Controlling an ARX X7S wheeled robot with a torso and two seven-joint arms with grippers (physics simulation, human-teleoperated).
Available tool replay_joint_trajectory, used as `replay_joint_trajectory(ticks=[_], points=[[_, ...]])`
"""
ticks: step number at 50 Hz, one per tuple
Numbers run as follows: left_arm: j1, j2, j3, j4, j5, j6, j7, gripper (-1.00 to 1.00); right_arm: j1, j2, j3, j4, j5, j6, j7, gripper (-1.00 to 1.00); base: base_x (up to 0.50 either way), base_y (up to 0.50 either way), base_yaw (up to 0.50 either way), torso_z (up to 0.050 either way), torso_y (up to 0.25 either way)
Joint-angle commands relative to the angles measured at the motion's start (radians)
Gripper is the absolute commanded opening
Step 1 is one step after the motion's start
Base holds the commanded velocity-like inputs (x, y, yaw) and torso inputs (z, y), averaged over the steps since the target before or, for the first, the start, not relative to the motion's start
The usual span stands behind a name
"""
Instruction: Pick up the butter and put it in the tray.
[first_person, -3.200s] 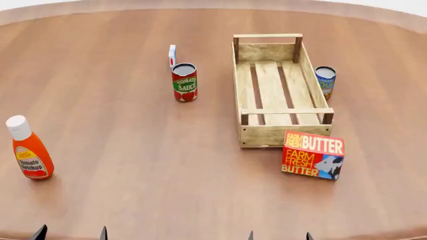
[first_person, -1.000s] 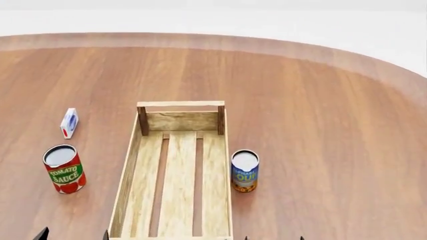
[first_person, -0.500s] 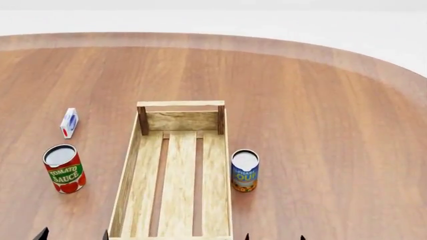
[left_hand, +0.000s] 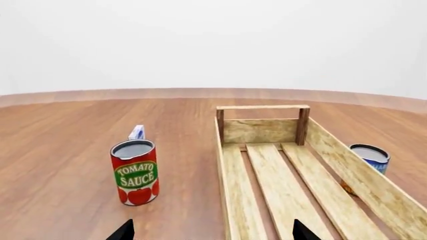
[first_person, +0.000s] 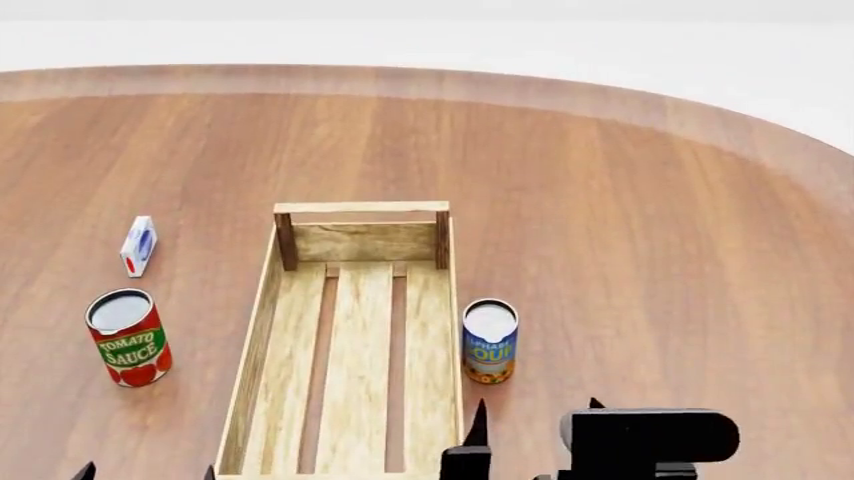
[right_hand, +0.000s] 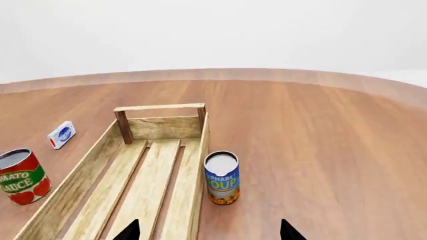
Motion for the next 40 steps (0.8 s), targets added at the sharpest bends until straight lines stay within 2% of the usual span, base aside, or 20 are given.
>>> replay_joint_trajectory(ticks=[1, 3, 4, 5, 10, 15, 16, 18, 22, 23, 24, 28, 40], points=[[-0.001, -0.003, 0.003, -0.021, -0.009, 0.022, -0.005, 1.0, 0.174, 0.07, -0.013, -0.083, 0.093, 0.18, -0.058, 1.0, 0.0, 0.0, 0.0, 0.0, 0.0], [-0.002, -0.003, 0.004, -0.022, -0.011, 0.022, -0.006, 1.0, 0.257, 0.09, -0.002, -0.113, 0.106, 0.258, -0.032, 1.0, 0.0, 0.0, 0.0, 0.0, 0.0], [-0.002, -0.003, 0.006, -0.023, -0.009, 0.024, -0.008, 1.0, 0.326, 0.091, 0.025, -0.11, 0.18, 0.408, -0.018, 1.0, 0.0, 0.0, 0.0, 0.0, 0.0], [-0.003, -0.003, 0.007, -0.025, -0.01, 0.025, -0.008, 1.0, 0.35, 0.101, 0.019, -0.109, 0.201, 0.466, -0.025, 1.0, 0.0, 0.0, 0.0, 0.0, 0.0], [-0.008, -0.005, 0.01, -0.029, -0.012, 0.022, -0.01, 1.0, 0.494, 0.165, -0.11, -0.031, 0.199, 0.532, -0.123, 1.0, 0.0, 0.0, 0.0, 0.0, 0.0], [-0.014, -0.006, 0.014, -0.033, -0.014, 0.018, -0.013, 1.0, 0.573, 0.201, -0.2, 0.034, 0.196, 0.534, -0.216, 1.0, 0.0, 0.0, 0.0, 0.0, 0.0], [-0.014, -0.007, 0.014, -0.031, -0.016, 0.016, -0.013, 1.0, 0.599, 0.219, -0.237, 0.053, 0.199, 0.507, -0.279, 1.0, 0.0, 0.0, 0.0, 0.0, 0.0], [-0.015, -0.009, 0.015, -0.029, -0.017, 0.014, -0.015, 1.0, 0.63, 0.21, -0.242, 0.097, 0.202, 0.548, -0.277, 1.0, 0.0, 0.0, 0.0, 0.0, 0.0], [-0.018, -0.011, 0.017, -0.028, -0.02, 0.01, -0.016, 1.0, 0.676, 0.235, -0.34, 0.137, 0.149, 0.494, -0.33, 1.0, 0.0, 0.0, 0.0, 0.0, 0.0], [-0.018, -0.011, 0.017, -0.029, -0.02, 0.01, -0.017, 1.0, 0.689, 0.239, -0.367, 0.148, 0.129, 0.498, -0.325, 1.0, 0.0, 0.0, 0.0, 0.0, 0.0], [-0.019, -0.013, 0.017, -0.026, -0.022, 0.007, -0.018, 1.0, 0.717, 0.266, -0.461, 0.143, 0.108, 0.513, -0.37, 1.0, 0.0, 0.0, 0.0, 0.0, 0.0], [-0.02, -0.015, 0.018, -0.023, -0.025, 0.004, -0.021, 1.0, 0.753, 0.295, -0.575, 0.138, 0.08, 0.526, -0.419, 1.0, 0.0, 0.0, 0.0, 0.0, 0.0], [-0.026, -0.02, 0.027, -0.024, -0.027, -0.005, -0.028, 1.0, 0.811, 0.339, -0.756, 0.151, 0.065, 0.514, -0.561, 1.0, 0.0, 0.0, 0.0, 0.0, 0.0]])
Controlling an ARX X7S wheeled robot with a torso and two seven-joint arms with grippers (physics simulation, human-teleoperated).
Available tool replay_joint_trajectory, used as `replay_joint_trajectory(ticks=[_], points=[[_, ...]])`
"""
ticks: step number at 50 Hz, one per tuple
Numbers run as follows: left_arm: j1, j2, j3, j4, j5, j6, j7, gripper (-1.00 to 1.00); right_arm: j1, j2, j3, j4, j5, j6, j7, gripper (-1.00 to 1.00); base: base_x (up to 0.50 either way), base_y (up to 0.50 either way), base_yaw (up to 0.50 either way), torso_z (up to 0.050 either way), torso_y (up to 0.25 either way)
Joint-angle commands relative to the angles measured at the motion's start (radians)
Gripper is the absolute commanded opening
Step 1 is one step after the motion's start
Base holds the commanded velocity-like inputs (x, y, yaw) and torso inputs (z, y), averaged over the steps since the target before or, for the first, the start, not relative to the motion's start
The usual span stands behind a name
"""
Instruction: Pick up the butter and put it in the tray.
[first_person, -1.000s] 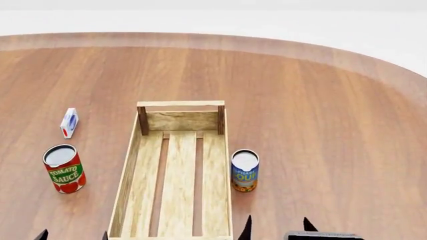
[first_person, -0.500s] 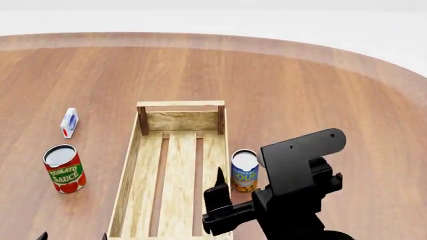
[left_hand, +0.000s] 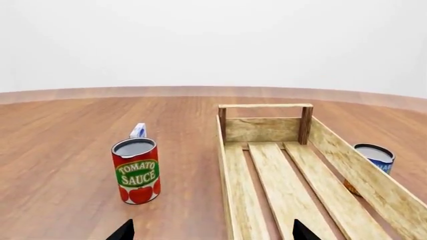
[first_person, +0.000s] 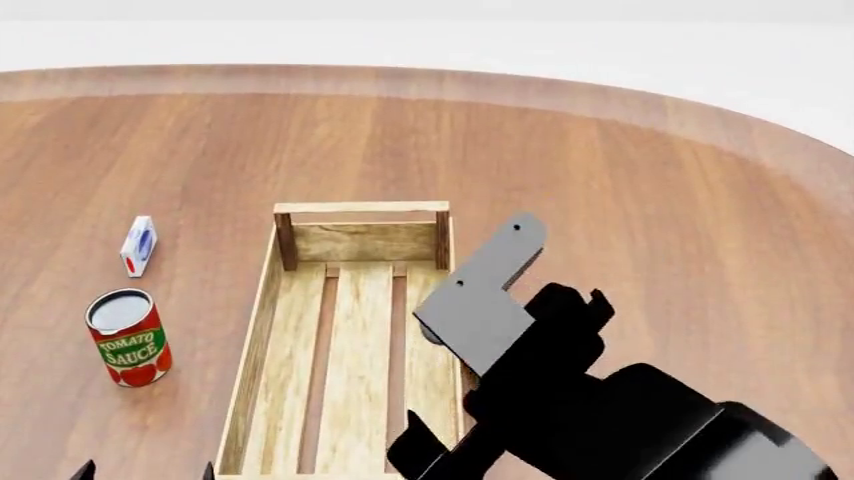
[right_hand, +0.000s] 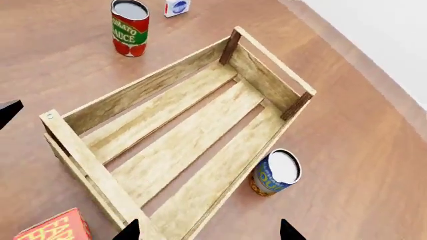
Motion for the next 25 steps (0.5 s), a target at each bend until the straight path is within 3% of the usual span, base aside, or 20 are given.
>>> replay_joint_trajectory(ticks=[1, 4, 5, 6, 25], points=[[-0.006, -0.005, 0.007, -0.001, -0.004, -0.008, -0.007, 1.0, 0.08, 0.058, -0.209, 0.02, -0.034, -0.008, -0.141, 1.0, 0.0, 0.0, 0.0, 0.0, 0.0], [-0.006, -0.007, 0.009, 0.0, -0.005, -0.008, -0.008, 1.0, 0.069, 0.071, -0.242, -0.015, -0.029, -0.003, -0.157, 1.0, 0.0, 0.0, 0.0, 0.0, 0.0], [-0.027, -0.006, 0.012, -0.005, -0.003, -0.027, -0.01, 1.0, 0.133, 0.079, -0.392, -0.035, -0.083, 0.045, -0.294, 1.0, 0.0, 0.0, 0.0, 0.0, 0.0], [-0.028, -0.007, 0.012, -0.004, -0.003, -0.028, -0.011, 1.0, 0.136, 0.078, -0.542, -0.033, -0.082, 0.043, -0.302, 1.0, 0.0, 0.0, 0.0, 0.0, 0.0], [-0.021, -0.014, 0.023, -0.007, -0.01, -0.017, -0.018, 1.0, 0.135, 0.081, -0.59, -0.098, -0.079, 0.051, -0.307, 1.0, 0.0, 0.0, 0.0, 0.0, 0.0]])
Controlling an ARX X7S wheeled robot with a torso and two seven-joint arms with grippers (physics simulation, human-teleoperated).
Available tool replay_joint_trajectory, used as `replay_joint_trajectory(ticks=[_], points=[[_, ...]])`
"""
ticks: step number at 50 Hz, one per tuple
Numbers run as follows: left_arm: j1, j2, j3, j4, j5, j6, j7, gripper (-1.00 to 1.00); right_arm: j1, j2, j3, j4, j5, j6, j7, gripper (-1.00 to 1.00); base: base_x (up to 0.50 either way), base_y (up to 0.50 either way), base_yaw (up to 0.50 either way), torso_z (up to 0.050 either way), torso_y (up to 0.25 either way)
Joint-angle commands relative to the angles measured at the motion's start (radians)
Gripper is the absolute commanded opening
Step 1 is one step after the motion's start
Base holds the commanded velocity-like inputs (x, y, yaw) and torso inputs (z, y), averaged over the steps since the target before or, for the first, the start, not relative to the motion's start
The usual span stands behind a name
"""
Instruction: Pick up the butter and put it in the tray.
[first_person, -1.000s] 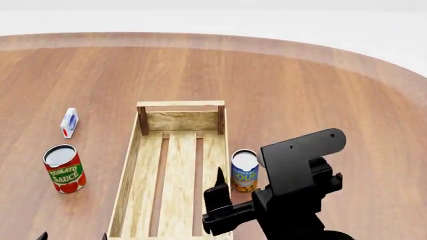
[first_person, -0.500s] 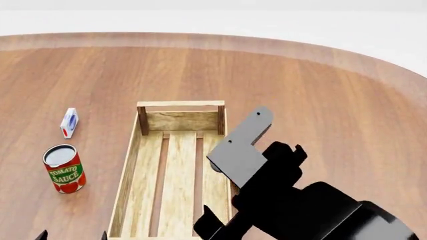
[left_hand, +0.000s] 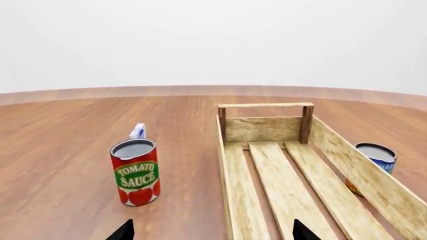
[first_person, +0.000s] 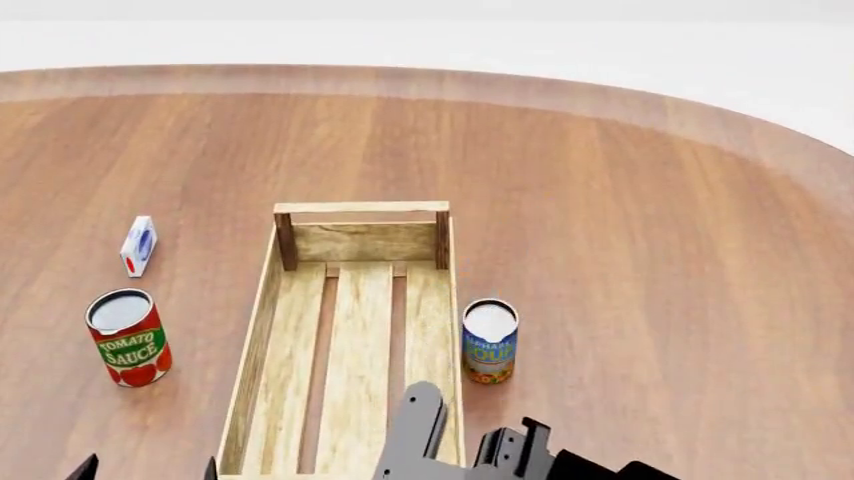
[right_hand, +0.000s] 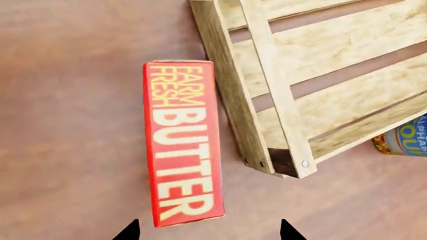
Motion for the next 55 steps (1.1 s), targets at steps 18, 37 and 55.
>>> replay_joint_trajectory(ticks=[18, 37, 55], points=[[-0.001, -0.009, 0.02, -0.01, -0.006, 0.008, -0.01, 1.0, -0.004, 0.007, -0.093, -0.002, -0.04, -0.058, -0.01, 1.0, 0.0, 0.0, 0.0, 0.0, 0.0], [-0.004, -0.016, 0.032, -0.013, -0.01, 0.006, -0.015, 1.0, -0.032, -0.033, -0.089, 0.135, -0.063, -0.183, -0.018, 1.0, 0.0, 0.0, 0.0, 0.0, 0.0], [0.0, -0.024, 0.042, -0.002, -0.015, 0.0, -0.023, 1.0, -0.076, -0.063, -0.117, 0.247, -0.084, -0.284, -0.036, 1.0, 0.0, 0.0, 0.0, 0.0, 0.0]])
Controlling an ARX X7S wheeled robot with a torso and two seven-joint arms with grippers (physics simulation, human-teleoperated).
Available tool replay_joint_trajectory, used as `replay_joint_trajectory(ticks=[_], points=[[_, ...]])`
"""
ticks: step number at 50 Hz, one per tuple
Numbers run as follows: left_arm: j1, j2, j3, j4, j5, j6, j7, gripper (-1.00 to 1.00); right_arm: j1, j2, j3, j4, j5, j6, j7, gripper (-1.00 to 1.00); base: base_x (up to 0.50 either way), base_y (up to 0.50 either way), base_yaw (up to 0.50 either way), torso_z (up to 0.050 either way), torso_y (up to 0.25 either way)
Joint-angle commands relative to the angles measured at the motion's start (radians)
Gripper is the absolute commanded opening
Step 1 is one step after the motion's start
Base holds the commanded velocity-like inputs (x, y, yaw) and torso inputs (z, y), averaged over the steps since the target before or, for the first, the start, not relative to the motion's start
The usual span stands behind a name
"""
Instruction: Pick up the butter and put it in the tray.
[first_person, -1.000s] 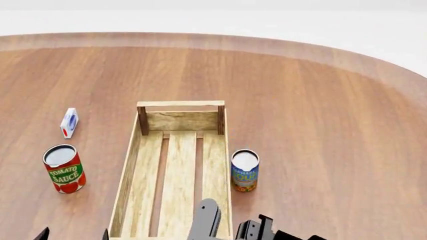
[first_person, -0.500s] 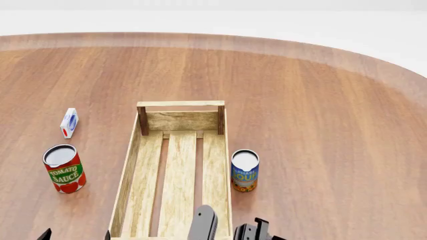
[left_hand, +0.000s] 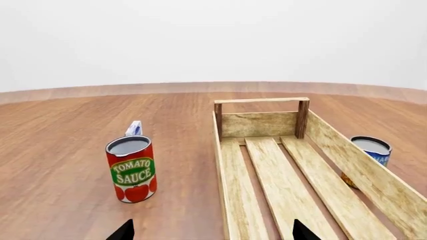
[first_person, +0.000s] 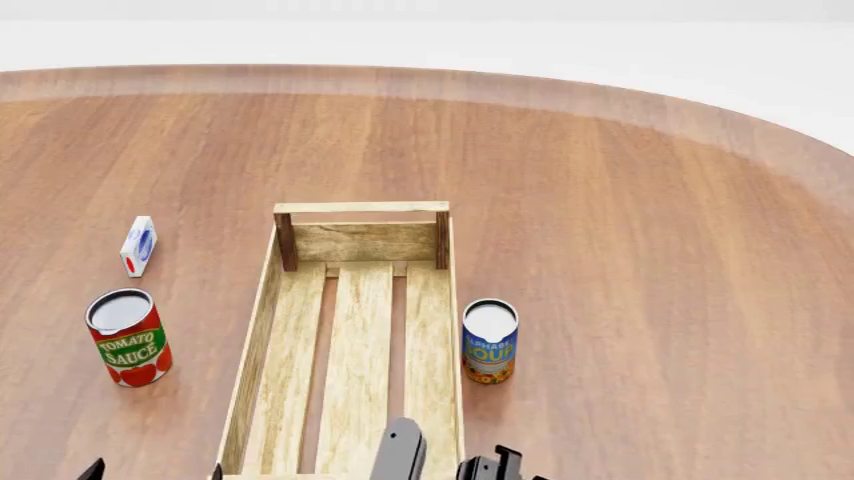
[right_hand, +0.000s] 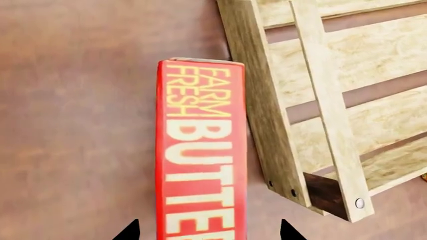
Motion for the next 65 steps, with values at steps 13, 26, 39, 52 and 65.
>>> replay_joint_trajectory(ticks=[13, 26, 39, 52, 65], points=[[-0.001, -0.007, 0.015, -0.003, -0.004, -0.002, -0.007, 1.0, -0.044, -0.027, -0.017, 0.154, -0.023, -0.128, -0.022, 1.0, 0.0, 0.0, 0.0, 0.0, 0.0], [0.005, -0.013, 0.025, 0.007, -0.006, -0.007, -0.012, 1.0, -0.076, -0.067, -0.029, 0.281, -0.037, -0.215, -0.041, 1.0, 0.0, 0.0, 0.0, 0.0, 0.0], [0.002, -0.015, 0.033, 0.005, -0.009, -0.007, -0.015, 1.0, -0.104, -0.103, -0.036, 0.41, -0.046, -0.302, -0.066, 1.0, 0.0, 0.0, 0.0, 0.0, 0.0], [-0.001, -0.019, 0.038, 0.007, -0.014, -0.009, -0.019, 1.0, -0.109, -0.09, -0.021, 0.377, -0.038, -0.301, -0.047, -1.0, 0.0, 0.0, 0.0, 0.0, 0.0], [-0.003, -0.022, 0.041, 0.007, -0.021, -0.008, -0.023, 1.0, -0.104, -0.061, 0.02, 0.277, 0.01, -0.235, -0.024, -1.0, 0.0, 0.0, 0.0, 0.0, 0.0]])
